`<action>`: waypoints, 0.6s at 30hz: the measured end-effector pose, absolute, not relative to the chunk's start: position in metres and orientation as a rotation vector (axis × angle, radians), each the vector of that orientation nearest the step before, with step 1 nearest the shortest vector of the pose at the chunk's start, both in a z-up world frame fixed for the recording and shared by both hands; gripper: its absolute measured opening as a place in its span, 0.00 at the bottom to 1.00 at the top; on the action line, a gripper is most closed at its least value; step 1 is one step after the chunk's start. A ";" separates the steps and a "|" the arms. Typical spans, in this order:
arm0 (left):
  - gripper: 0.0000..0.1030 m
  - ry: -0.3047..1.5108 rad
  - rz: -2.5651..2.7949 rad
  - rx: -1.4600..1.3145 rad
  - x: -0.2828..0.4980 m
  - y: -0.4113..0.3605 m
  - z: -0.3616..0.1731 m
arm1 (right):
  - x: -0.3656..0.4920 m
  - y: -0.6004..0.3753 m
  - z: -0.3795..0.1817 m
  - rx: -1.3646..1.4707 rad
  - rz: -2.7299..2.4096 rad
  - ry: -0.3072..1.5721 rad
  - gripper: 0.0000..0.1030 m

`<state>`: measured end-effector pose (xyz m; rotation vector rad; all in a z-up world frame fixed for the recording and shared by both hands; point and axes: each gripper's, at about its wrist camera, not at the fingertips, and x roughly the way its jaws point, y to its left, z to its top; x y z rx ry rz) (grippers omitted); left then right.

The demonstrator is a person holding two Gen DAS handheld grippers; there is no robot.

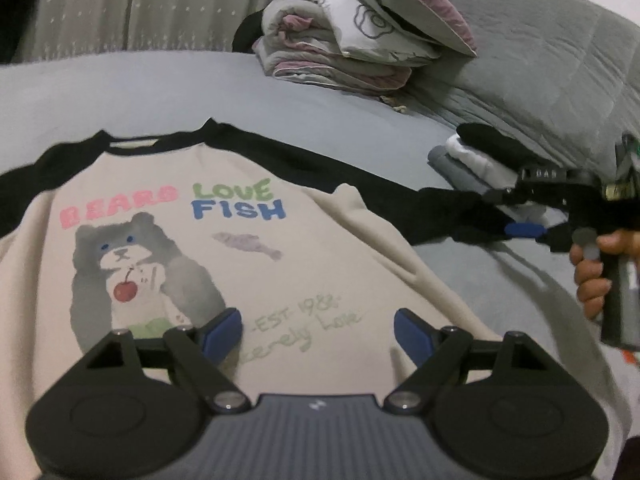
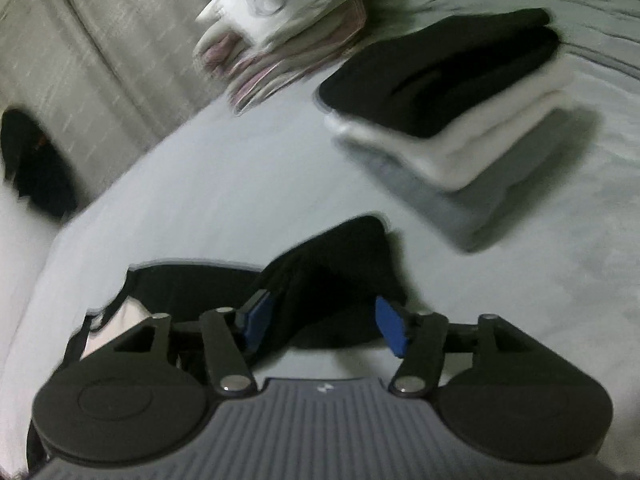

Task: Fold clothes

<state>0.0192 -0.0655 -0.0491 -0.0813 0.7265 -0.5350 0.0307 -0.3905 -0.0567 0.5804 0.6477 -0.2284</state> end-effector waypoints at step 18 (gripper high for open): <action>0.82 0.739 -0.452 -0.030 0.020 -0.045 -0.040 | 0.037 -0.394 -0.056 0.531 -0.277 0.591 0.40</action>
